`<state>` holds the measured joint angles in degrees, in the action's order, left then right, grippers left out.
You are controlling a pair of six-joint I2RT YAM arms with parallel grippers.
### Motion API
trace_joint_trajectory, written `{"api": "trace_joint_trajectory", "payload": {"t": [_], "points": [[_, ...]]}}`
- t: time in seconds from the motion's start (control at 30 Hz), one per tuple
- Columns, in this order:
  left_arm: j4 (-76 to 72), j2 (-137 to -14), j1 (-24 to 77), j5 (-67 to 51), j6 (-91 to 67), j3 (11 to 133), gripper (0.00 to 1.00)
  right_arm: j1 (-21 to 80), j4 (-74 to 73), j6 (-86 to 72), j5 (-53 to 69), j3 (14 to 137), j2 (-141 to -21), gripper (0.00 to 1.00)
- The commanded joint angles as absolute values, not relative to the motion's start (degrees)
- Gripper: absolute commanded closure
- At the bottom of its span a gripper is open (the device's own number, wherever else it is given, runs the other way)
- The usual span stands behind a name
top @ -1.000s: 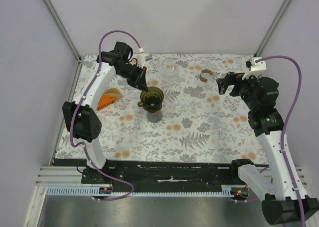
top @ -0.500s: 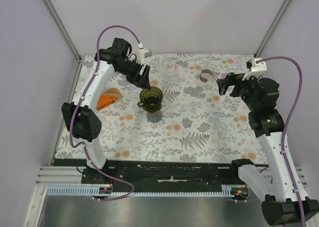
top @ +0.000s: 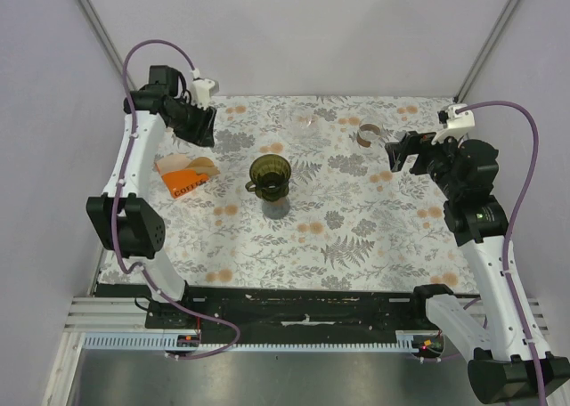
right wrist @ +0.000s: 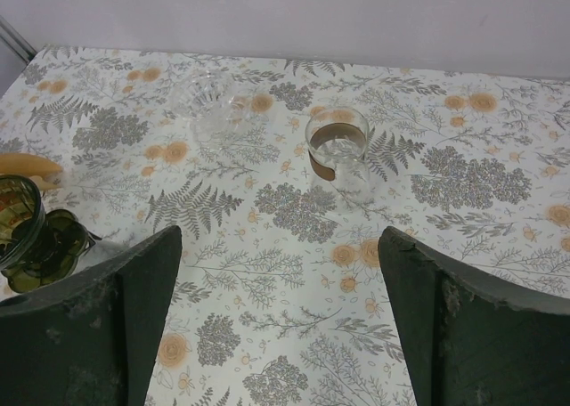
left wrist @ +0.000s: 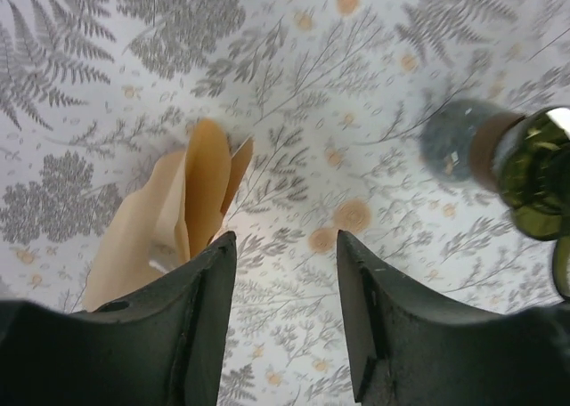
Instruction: Place the coffee filter in the dripper
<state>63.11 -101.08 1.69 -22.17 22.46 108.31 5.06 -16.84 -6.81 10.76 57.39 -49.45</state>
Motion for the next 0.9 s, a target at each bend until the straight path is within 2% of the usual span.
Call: {"api": "trace_joint_trajectory", "payload": {"t": [0.0, 0.23, 0.6, 0.87], "points": [[60.6, -102.9, 2.6, -11.3, 30.2, 104.2, 0.47, 5.5, -15.2, -5.5, 11.4, 56.9, -49.2, 0.02], [59.8, -109.1, 2.5, -4.1, 32.6, 103.1, 0.57, 6.1, -14.6, -4.2, 10.1, 55.8, -49.5, 0.02], [53.4, -111.9, 2.6, 3.9, 33.3, 98.8, 0.59, 6.2, -14.1, -4.0, 10.5, 55.7, -51.3, 0.02], [50.5, -113.3, 2.6, 6.6, 33.7, 96.7, 0.67, 6.4, -14.0, -3.9, 10.6, 55.8, -51.2, 0.02]]}}
